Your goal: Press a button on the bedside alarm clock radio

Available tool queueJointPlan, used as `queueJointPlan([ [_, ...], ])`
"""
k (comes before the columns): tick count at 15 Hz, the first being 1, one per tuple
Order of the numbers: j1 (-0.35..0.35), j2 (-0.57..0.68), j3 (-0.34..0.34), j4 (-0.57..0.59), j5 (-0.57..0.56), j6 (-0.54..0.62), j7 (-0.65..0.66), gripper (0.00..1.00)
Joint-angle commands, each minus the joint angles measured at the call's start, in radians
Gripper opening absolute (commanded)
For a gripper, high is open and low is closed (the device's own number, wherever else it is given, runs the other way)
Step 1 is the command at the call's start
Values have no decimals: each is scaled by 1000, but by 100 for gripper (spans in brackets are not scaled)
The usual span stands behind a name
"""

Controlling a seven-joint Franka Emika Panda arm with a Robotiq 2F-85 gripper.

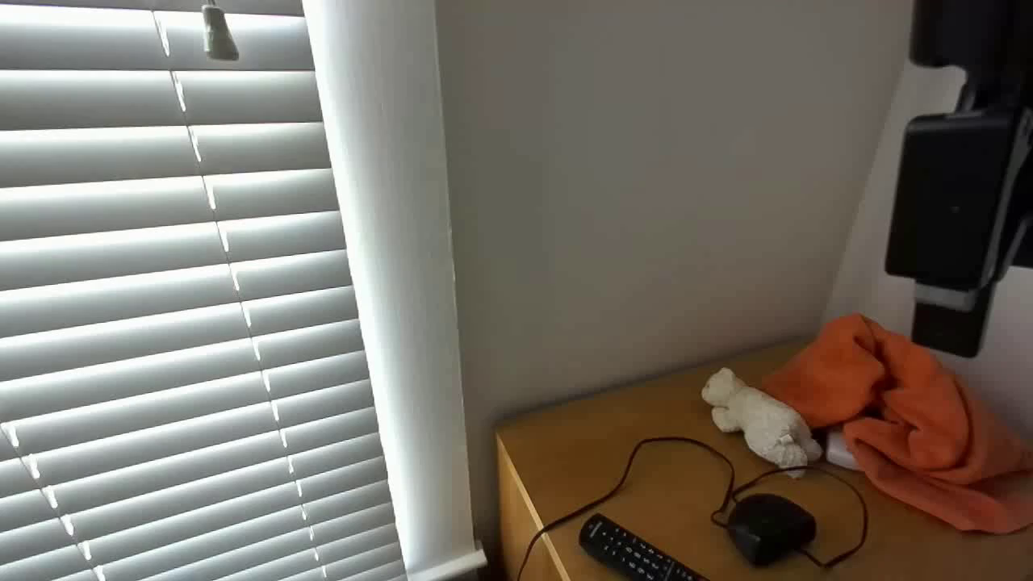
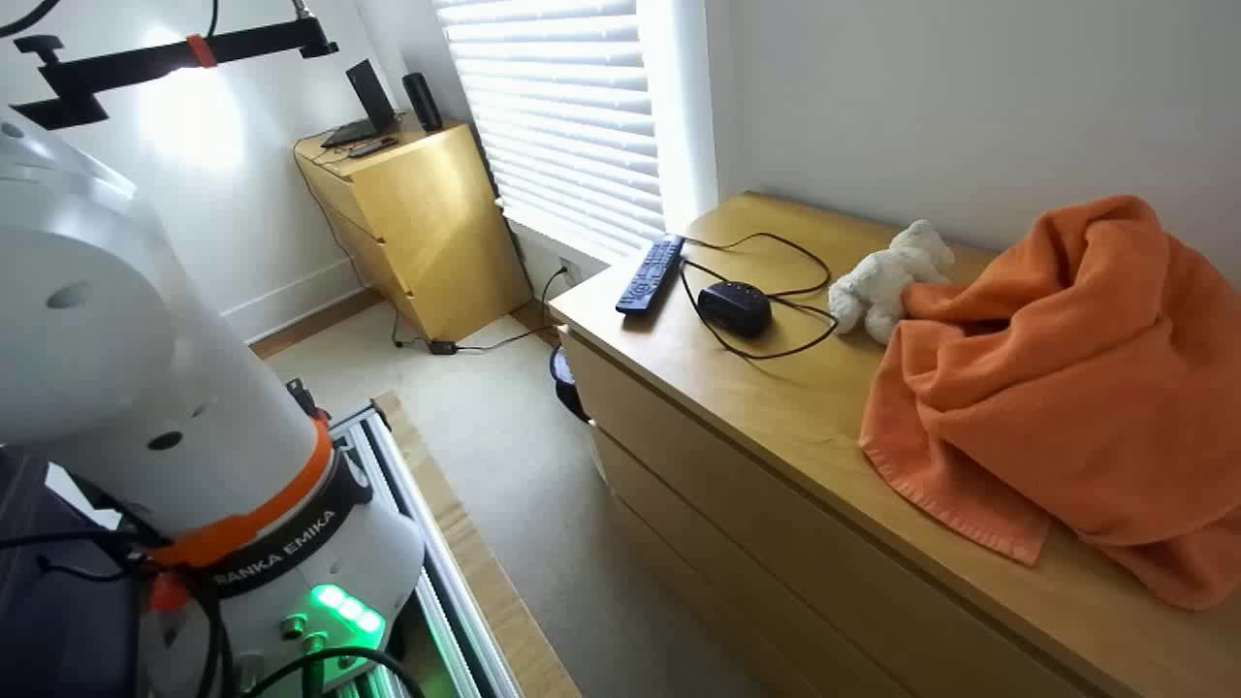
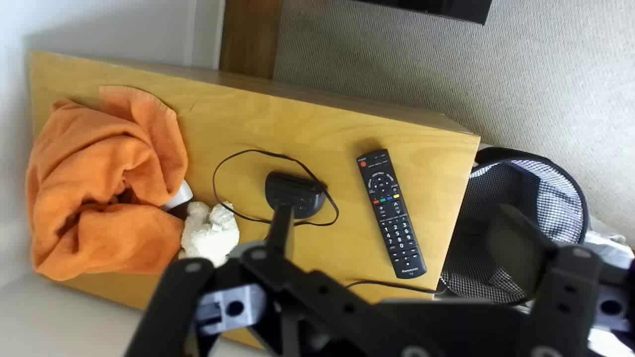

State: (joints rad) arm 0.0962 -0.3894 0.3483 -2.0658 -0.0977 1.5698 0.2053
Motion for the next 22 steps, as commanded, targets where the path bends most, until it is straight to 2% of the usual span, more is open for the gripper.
queueJointPlan([
  [1, 35, 6, -27, 3, -10, -4, 11, 100],
  [10, 38, 0, -38, -9, -5, 16, -17, 100],
  [13, 36, -36, -92, -85, -9, 128, -72, 100],
  [18, 15, -116, -209, -312, -14, 421, -190, 100],
  [22, -24, -160, -246, -495, -68, 576, -190, 100],
])
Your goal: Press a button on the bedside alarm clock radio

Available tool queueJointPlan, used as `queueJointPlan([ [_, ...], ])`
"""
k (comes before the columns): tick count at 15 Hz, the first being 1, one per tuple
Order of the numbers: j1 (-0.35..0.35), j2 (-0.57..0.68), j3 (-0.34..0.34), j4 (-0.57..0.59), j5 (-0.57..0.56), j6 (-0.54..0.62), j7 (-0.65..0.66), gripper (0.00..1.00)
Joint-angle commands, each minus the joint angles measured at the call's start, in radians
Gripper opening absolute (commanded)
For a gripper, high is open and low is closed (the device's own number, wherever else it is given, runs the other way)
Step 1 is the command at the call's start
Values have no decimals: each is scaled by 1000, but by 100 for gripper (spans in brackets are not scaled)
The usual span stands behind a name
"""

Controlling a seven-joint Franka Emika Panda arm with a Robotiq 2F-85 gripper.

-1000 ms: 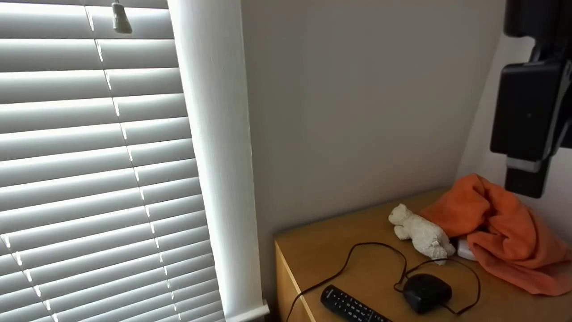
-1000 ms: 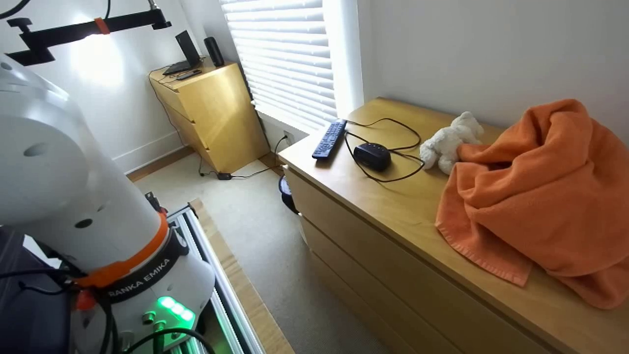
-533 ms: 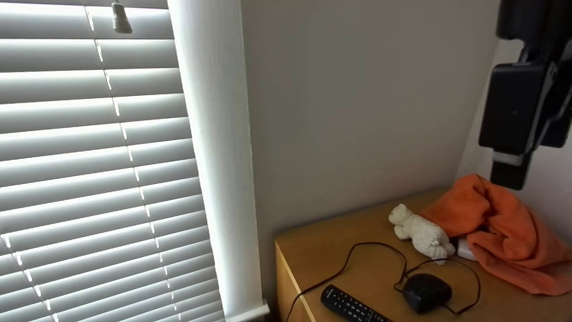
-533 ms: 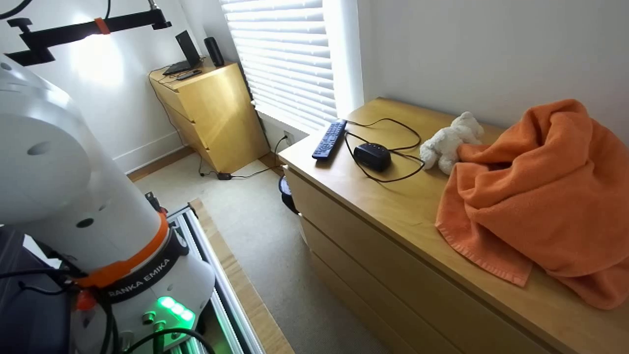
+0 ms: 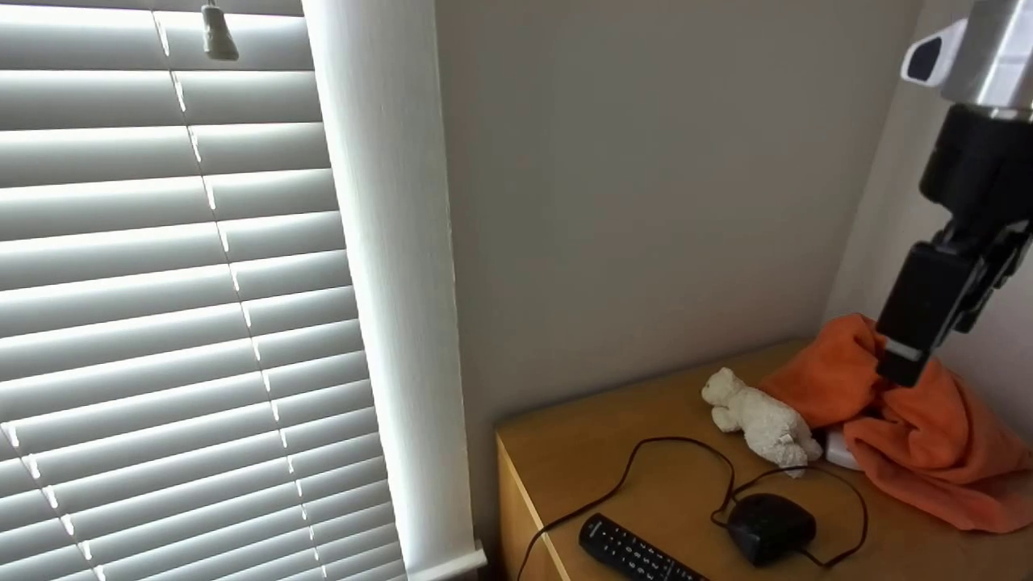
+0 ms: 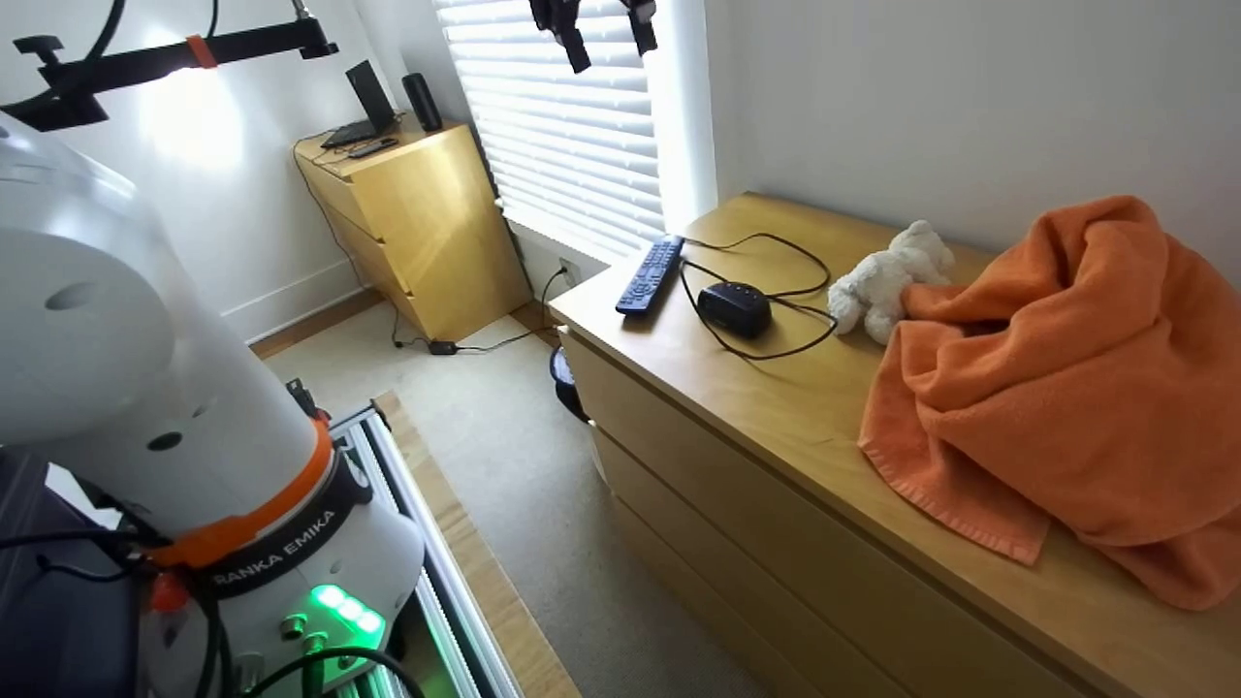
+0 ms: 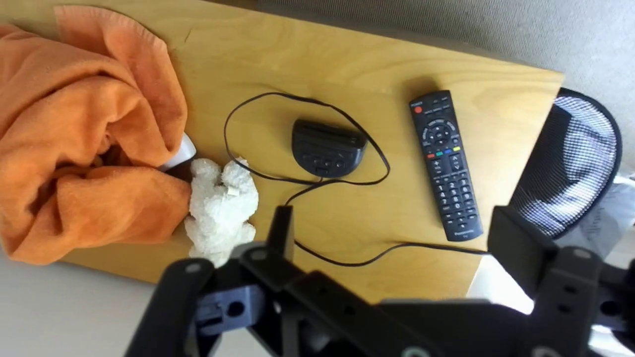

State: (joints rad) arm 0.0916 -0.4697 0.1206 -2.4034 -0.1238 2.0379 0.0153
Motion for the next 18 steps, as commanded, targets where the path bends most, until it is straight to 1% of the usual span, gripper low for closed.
queueJointPlan([
  [1, -30, -86, -28, -200, -51, 150, 2, 100],
  [5, -100, -118, -63, -352, -80, 322, 33, 100],
  [7, -129, -114, -86, -412, -88, 421, 5, 100],
  [8, -137, -67, -96, -378, -80, 442, -11, 100],
  [9, -124, -73, -78, -359, -59, 389, -1, 100],
  [11, -136, -64, -87, -365, -59, 419, -6, 100],
  [17, -137, -61, -87, -361, -60, 419, -6, 100],
  [18, -126, -30, -102, -349, -54, 423, -44, 100],
])
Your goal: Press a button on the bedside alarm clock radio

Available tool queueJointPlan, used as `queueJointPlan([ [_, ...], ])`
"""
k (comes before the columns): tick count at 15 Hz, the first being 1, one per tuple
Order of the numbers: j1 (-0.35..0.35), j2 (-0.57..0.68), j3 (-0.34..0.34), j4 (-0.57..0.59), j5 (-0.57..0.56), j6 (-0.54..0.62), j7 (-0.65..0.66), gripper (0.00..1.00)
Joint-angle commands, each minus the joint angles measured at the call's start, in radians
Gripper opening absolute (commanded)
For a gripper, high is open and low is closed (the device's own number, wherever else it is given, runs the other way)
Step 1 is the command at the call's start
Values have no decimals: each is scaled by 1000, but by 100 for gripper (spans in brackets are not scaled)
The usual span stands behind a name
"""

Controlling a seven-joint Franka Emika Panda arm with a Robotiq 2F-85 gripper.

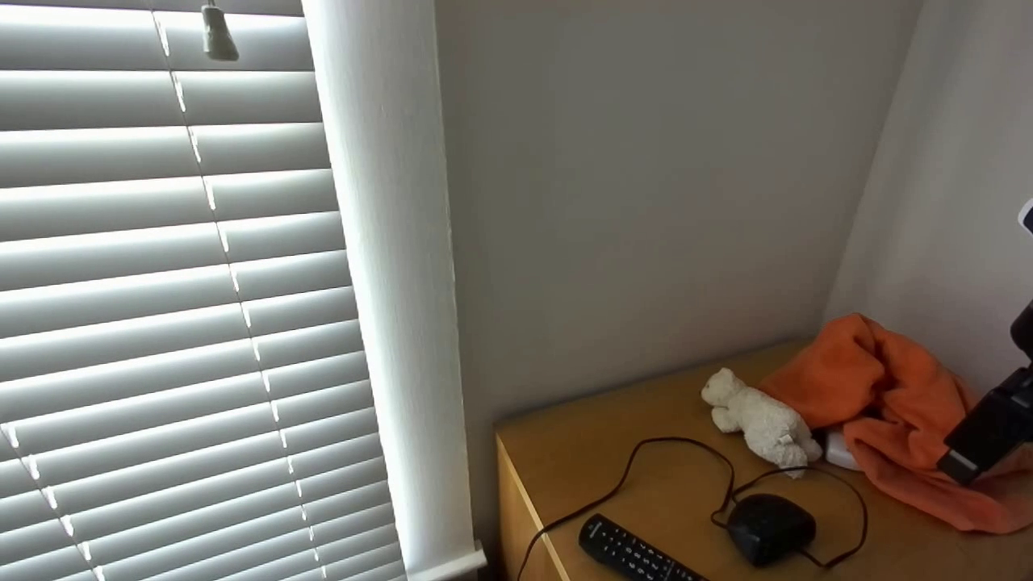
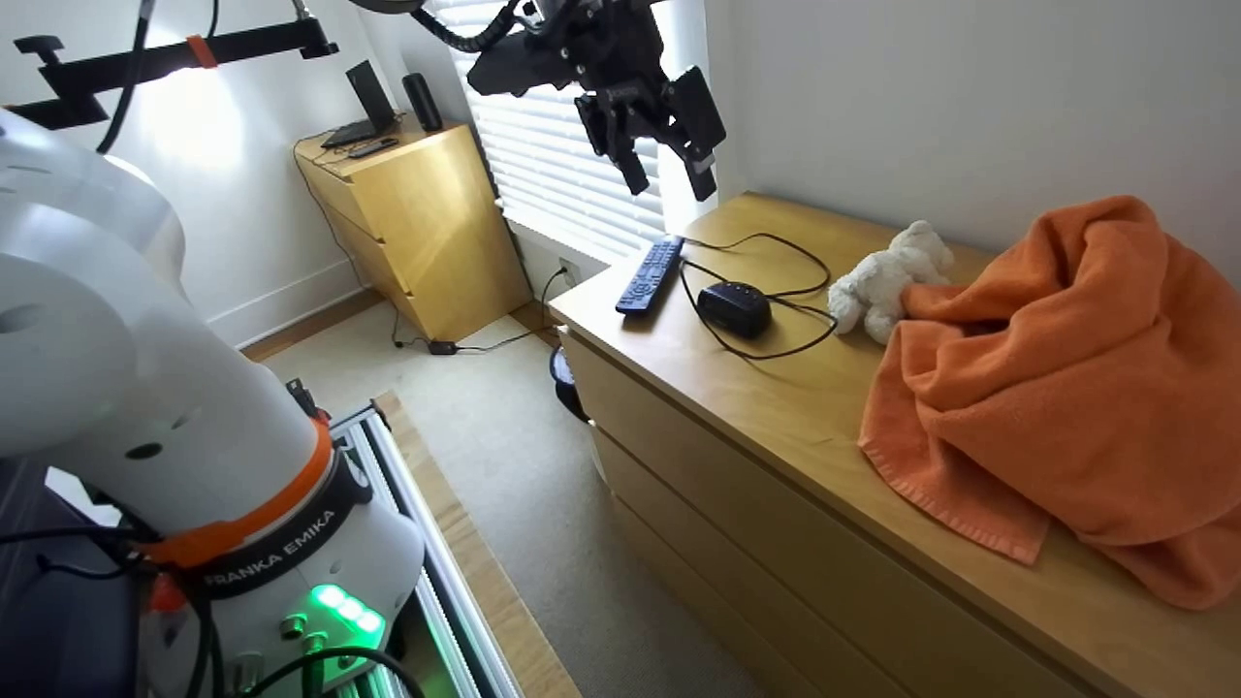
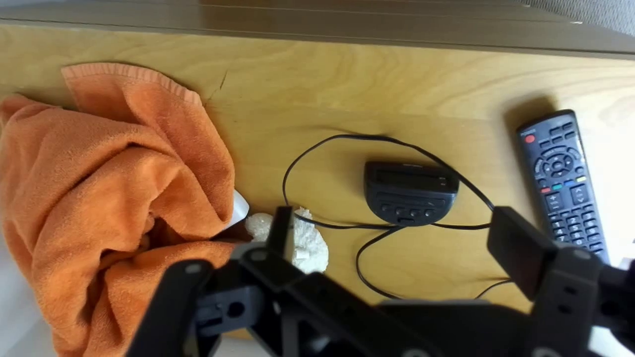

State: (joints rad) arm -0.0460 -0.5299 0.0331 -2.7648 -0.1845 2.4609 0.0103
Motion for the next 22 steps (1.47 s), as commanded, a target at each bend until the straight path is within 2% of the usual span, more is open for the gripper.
queueJointPlan([
  [1, 33, 77, -44, 22, 34, 12, -89, 100],
  [5, 85, 229, -147, 42, 127, 78, -313, 100],
  [6, 92, 263, -168, 45, 146, 124, -370, 100],
  [7, 90, 302, -179, 51, 149, 177, -416, 96],
  [8, 98, 336, -192, 56, 169, 234, -468, 74],
  [10, 129, 392, -212, 68, 230, 333, -587, 71],
  [11, 155, 414, -221, 75, 293, 372, -650, 64],
  [15, 252, 475, -228, 121, 610, 415, -911, 31],
  [19, 270, 522, -216, 166, 803, 420, -1109, 1],
  [22, 259, 555, -210, 190, 914, 409, -1222, 0],
])
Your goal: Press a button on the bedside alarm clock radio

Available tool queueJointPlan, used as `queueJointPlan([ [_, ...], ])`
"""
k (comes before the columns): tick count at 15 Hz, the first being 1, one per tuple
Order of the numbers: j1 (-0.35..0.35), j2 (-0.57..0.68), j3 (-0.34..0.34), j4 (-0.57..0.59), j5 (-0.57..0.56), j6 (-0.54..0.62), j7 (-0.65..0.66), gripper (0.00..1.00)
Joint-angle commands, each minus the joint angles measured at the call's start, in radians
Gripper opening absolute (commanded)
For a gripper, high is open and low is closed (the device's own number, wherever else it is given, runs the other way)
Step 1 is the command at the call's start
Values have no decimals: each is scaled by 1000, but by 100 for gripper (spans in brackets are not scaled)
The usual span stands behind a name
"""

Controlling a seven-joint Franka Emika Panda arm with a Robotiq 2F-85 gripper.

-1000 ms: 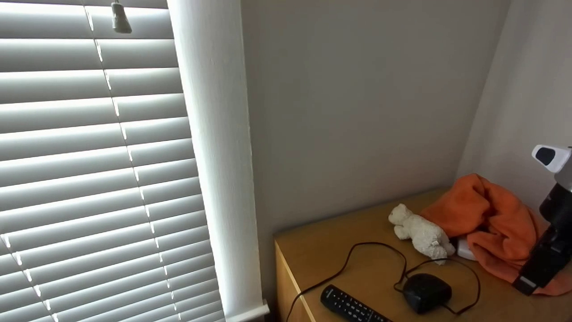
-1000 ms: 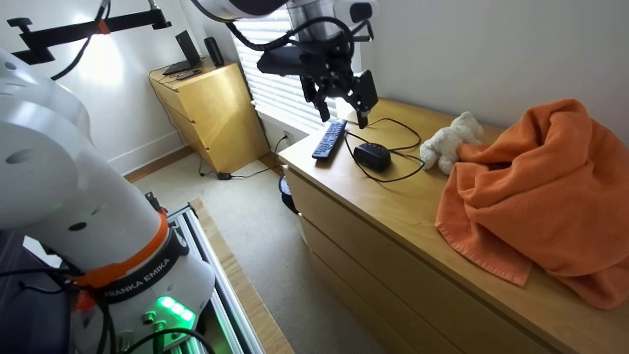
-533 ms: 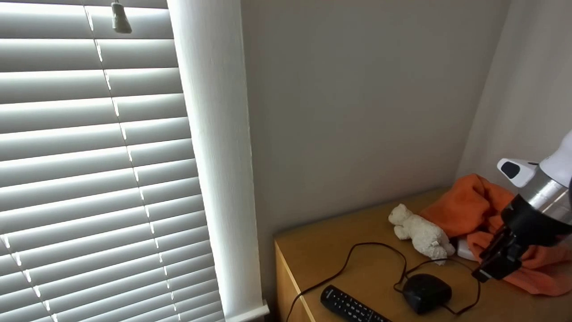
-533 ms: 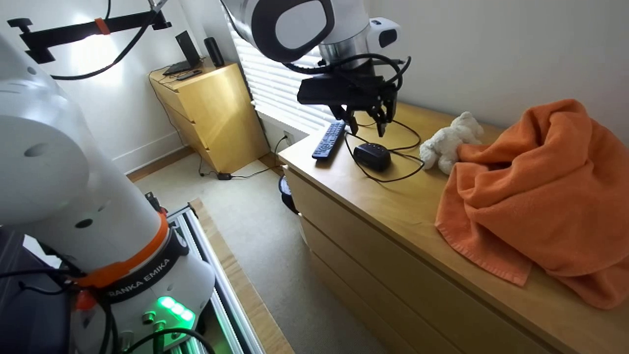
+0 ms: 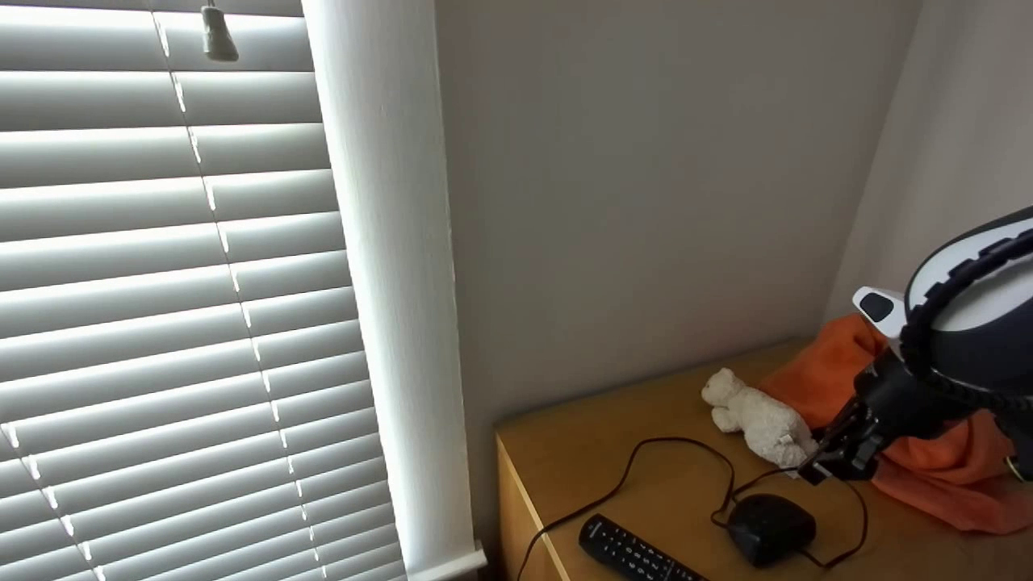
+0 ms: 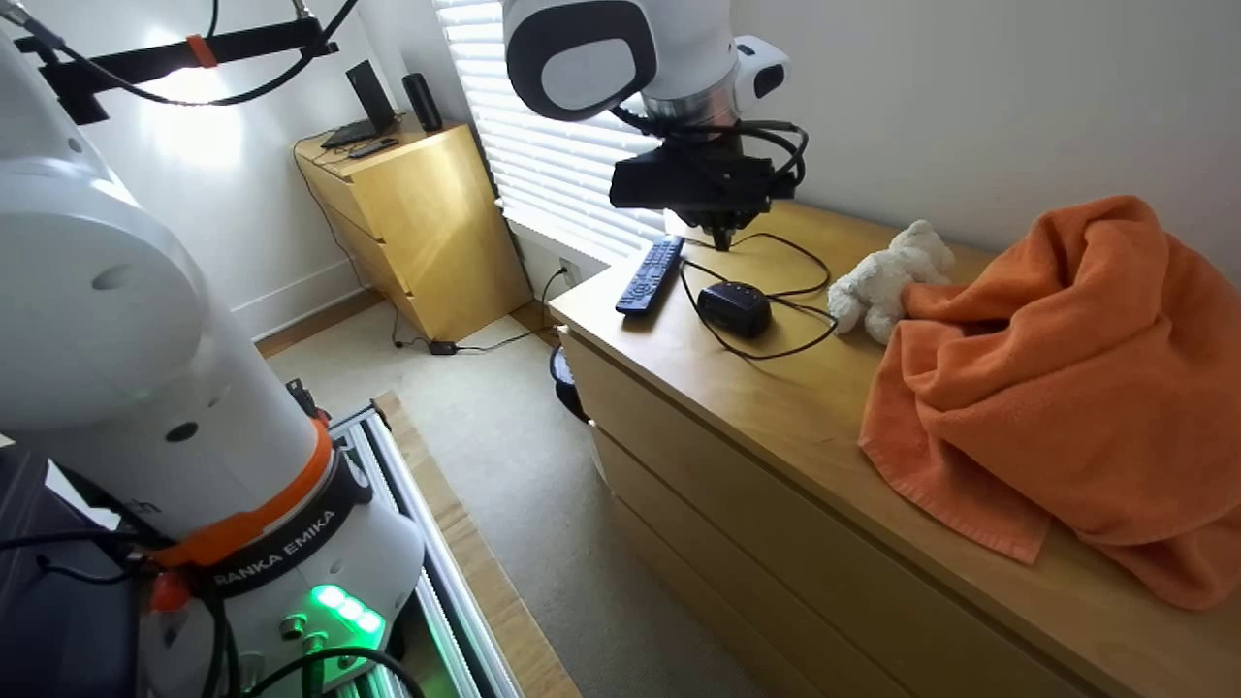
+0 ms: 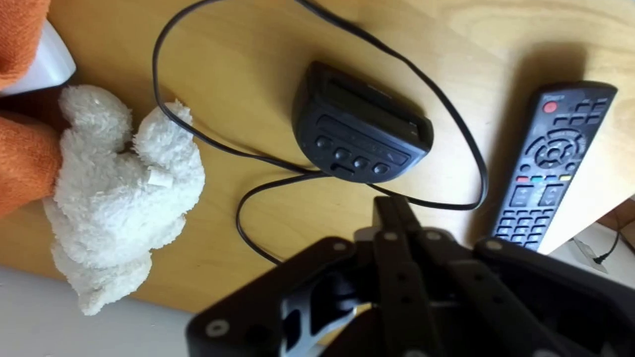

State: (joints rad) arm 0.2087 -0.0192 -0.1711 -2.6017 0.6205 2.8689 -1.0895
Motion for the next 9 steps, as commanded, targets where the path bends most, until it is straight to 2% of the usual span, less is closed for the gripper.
queueJointPlan([
  [1, 3, 52, -1, 33, 146, -2, -157, 0],
  [4, 1, 68, 15, 45, 263, -6, -273, 0],
  [9, -7, 106, 29, 65, 385, -18, -379, 0],
])
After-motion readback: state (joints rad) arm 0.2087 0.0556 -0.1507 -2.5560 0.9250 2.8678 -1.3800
